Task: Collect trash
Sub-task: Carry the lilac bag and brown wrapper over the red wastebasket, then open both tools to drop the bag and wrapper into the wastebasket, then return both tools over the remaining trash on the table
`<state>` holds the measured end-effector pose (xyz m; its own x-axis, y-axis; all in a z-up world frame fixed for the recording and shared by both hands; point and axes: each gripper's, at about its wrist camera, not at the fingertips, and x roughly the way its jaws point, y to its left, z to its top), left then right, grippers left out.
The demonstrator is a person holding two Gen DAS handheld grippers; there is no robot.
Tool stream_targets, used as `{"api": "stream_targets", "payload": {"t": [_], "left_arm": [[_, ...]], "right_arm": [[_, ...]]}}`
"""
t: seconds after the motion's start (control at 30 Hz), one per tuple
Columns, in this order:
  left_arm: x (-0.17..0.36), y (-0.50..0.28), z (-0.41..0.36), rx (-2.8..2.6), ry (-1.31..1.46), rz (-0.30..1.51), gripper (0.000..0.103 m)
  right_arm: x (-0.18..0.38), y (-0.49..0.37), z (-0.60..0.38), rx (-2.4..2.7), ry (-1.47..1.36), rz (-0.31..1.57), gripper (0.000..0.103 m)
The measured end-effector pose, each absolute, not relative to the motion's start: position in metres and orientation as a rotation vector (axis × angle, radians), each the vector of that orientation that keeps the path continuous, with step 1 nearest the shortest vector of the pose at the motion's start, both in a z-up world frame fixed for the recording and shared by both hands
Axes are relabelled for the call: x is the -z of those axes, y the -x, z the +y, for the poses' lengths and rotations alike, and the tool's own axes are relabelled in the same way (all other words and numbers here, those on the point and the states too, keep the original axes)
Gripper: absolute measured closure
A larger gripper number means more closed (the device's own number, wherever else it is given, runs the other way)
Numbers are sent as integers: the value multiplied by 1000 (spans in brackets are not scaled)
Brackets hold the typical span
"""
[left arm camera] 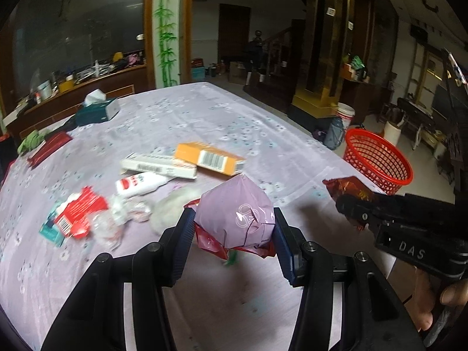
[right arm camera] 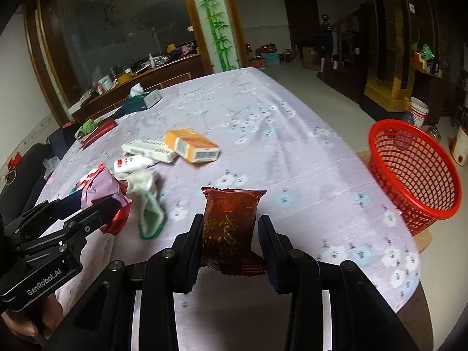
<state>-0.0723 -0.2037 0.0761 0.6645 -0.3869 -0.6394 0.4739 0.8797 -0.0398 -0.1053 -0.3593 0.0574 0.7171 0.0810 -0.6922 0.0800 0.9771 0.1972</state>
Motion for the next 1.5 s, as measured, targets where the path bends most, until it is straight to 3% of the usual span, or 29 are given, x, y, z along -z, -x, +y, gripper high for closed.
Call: {"api": "stream_targets", "payload": {"t": [0.37,0.87,1.03,1.23,1.5], "left_arm": [[-93,62,-288,648,-192,705,53],[-98,34,-465,863,-226,748,53],[-81,15,-505,873,-229,793,39],[-84,7,-496,854,-202,810,38],[-99,24,-423,785,-171,757,35]], "right_arm": [[-74,118,-449,117,-323,720,63],[-92,122,-605,259,-517,686,63],[-87,111,-641,289,-561,687,61],[-90,111,-659,314,-572,675,61],[-100,120,-618,270,-487,670,57]]}}
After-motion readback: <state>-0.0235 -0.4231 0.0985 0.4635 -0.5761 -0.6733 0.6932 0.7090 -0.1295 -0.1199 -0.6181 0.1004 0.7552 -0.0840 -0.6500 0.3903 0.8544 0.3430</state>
